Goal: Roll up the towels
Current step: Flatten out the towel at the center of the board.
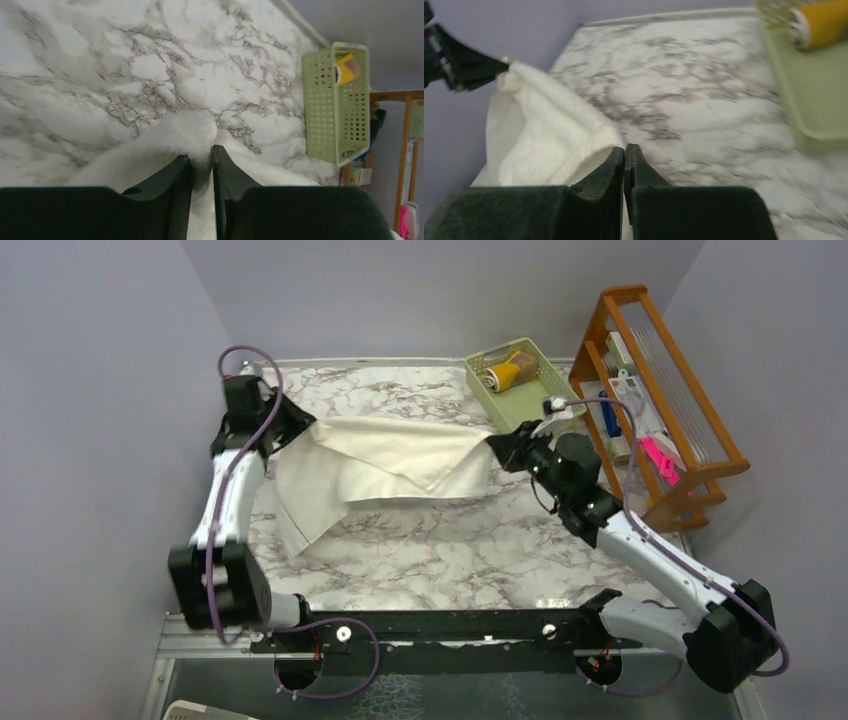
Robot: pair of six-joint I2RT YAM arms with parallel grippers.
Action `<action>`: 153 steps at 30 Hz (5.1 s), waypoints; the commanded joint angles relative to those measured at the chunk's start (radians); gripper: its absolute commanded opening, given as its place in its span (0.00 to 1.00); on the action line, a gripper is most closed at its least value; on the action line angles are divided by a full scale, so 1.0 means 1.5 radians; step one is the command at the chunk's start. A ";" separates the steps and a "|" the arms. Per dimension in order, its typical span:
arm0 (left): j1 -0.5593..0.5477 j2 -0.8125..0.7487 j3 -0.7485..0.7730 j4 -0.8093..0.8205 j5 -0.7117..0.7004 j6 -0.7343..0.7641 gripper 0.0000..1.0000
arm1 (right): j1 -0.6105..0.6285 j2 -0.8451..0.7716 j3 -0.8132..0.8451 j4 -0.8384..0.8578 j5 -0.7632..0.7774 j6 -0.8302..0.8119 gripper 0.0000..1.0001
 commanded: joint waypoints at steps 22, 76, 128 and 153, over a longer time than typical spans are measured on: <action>-0.046 0.389 0.155 -0.136 -0.088 0.188 0.96 | -0.035 0.463 0.247 -0.373 0.113 -0.219 0.73; -0.244 0.258 -0.053 0.133 -0.028 0.052 0.89 | -0.062 0.490 0.448 -0.474 0.139 -0.190 0.01; -0.525 0.379 -0.147 0.146 0.370 0.067 0.79 | -0.258 0.407 0.373 -0.409 0.078 -0.036 0.01; -0.163 0.359 -0.068 0.023 0.152 0.155 0.35 | -0.288 0.403 0.348 -0.403 0.011 -0.017 0.01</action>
